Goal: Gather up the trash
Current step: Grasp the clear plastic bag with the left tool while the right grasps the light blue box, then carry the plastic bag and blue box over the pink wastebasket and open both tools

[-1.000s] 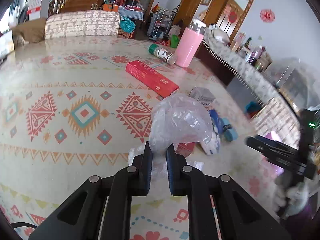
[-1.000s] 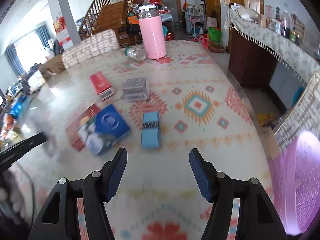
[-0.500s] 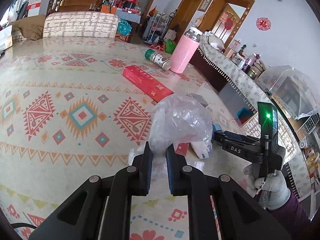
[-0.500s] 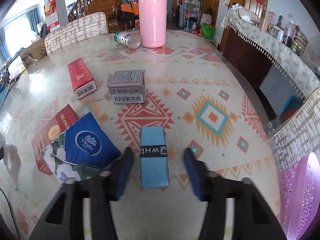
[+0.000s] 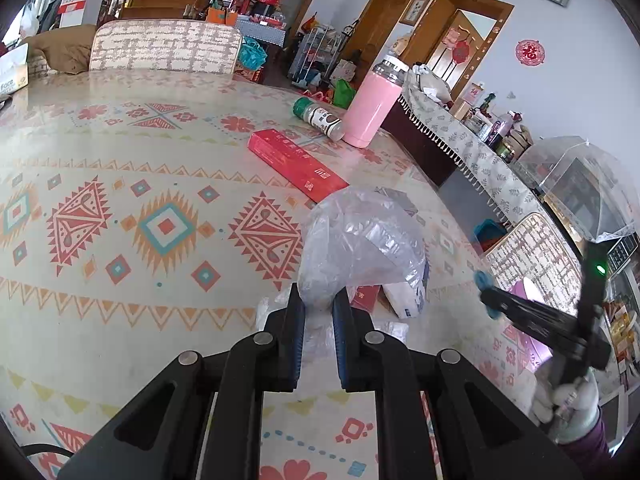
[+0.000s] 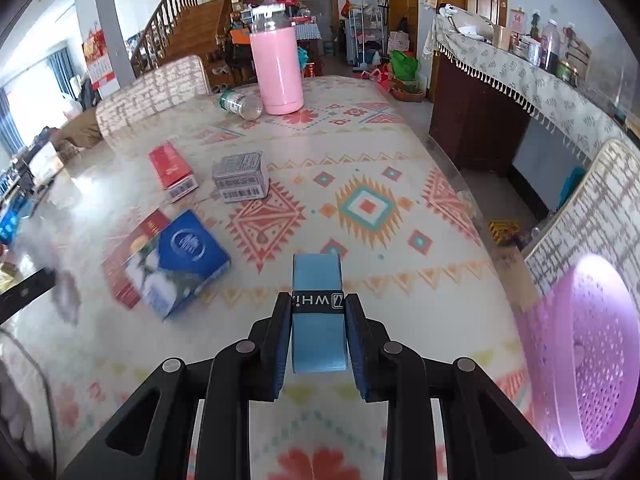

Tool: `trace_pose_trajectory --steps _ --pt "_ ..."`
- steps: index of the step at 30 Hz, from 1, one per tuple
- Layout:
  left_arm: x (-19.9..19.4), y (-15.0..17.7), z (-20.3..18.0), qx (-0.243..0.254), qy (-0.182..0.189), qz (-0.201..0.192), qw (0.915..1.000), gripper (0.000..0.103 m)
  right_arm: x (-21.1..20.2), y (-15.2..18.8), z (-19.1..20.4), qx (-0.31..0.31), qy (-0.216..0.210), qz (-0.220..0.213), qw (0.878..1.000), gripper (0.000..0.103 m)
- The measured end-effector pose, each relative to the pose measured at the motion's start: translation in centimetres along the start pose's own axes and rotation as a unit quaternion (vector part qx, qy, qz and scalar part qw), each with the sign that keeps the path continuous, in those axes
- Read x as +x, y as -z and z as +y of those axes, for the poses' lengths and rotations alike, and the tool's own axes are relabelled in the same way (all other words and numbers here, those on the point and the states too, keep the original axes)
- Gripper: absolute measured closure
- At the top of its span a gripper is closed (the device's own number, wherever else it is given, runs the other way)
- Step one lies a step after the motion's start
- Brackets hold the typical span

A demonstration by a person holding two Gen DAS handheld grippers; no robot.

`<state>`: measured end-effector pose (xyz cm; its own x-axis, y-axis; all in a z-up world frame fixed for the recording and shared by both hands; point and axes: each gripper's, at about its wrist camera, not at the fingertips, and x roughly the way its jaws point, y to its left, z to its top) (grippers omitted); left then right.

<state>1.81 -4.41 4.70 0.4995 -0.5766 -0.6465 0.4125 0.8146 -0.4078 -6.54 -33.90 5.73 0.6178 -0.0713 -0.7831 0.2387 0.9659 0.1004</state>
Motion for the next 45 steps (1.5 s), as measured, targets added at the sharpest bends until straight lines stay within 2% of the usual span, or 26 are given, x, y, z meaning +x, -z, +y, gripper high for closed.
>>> trace_pose_trajectory --steps 10,17,25,31,38,45 --pt "-0.6 0.1 -1.4 0.025 0.002 -0.012 0.9996 0.090 -7.2 5.6 -3.8 0.058 -0.049 -0.032 0.997 0.074" --pt "-2.5 0.7 -4.9 0.049 -0.008 -0.021 0.9986 0.090 -10.0 7.2 -7.3 0.097 -0.060 -0.059 0.992 0.074" --pt "-3.8 1.7 -11.8 0.104 0.010 -0.017 0.9943 0.090 -10.3 8.6 -10.3 0.120 -0.072 -0.069 0.988 0.074" --pt "-2.6 1.9 -17.4 0.141 0.032 0.005 0.9895 0.090 -11.1 9.6 -13.7 0.142 -0.074 -0.080 0.984 0.074" --pt "0.9 2.0 -25.4 0.173 0.083 0.038 0.9806 0.090 -13.0 10.3 -19.8 0.177 -0.045 -0.103 0.978 0.074" --pt "6.0 2.4 -34.3 0.220 0.119 0.074 0.9655 0.090 -13.3 9.9 -25.1 0.195 -0.008 -0.108 0.975 0.074"
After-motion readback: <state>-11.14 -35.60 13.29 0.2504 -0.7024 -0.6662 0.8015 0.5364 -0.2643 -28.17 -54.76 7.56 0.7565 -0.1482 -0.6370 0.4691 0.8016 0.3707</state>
